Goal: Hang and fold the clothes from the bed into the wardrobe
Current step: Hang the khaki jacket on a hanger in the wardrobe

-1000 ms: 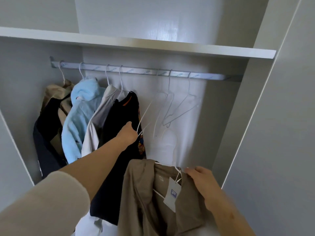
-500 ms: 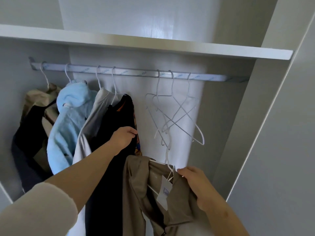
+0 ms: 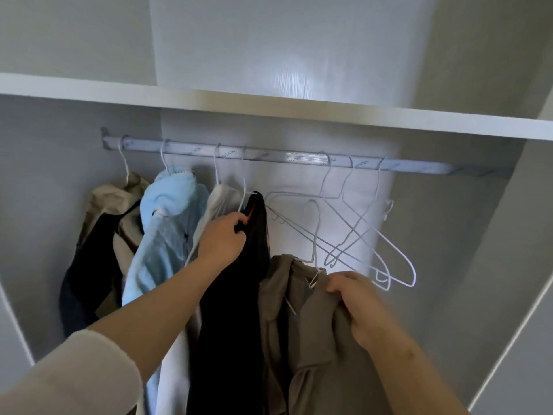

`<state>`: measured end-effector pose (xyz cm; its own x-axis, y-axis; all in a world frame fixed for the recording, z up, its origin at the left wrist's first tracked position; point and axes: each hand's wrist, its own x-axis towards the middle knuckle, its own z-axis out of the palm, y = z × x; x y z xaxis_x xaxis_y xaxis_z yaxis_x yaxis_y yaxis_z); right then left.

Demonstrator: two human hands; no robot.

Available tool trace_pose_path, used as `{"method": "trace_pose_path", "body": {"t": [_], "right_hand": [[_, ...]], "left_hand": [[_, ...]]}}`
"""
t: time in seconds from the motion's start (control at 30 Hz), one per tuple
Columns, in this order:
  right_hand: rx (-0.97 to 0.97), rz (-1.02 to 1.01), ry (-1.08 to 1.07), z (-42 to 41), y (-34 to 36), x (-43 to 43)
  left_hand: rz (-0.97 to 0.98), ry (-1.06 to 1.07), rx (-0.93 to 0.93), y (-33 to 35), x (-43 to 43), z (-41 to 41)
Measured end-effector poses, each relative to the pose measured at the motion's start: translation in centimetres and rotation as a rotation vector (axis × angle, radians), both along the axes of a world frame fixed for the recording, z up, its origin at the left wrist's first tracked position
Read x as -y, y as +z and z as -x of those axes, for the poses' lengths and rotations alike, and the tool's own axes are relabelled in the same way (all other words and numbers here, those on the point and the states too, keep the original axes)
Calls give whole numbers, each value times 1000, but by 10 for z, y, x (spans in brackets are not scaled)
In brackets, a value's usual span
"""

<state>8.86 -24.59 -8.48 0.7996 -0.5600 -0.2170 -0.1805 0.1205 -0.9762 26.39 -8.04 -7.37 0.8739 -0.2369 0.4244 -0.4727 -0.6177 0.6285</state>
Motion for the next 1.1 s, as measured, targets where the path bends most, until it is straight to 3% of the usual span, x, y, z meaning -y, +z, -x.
{"method": "trace_pose_path", "body": {"t": [0.1, 0.2, 0.43, 0.67, 0.97, 1.1], "right_hand": [[26, -28, -30, -22, 13, -8], [60, -39, -70, -43, 22, -14], [153, 20, -114, -84, 49, -16], [256, 169, -115, -146, 79, -19], [158, 469, -26, -182, 29, -30], [96, 749, 50, -167, 10, -36]], "left_hand": [[-173, 5, -37, -6, -5, -17], [-158, -120, -74, -14, -6, -27], [254, -157, -269, -17, -22, -55], [486, -274, -336, -25, -16, -57], [751, -277, -529, -33, 6, -50], [779, -267, -530, -35, 7, -47]]}}
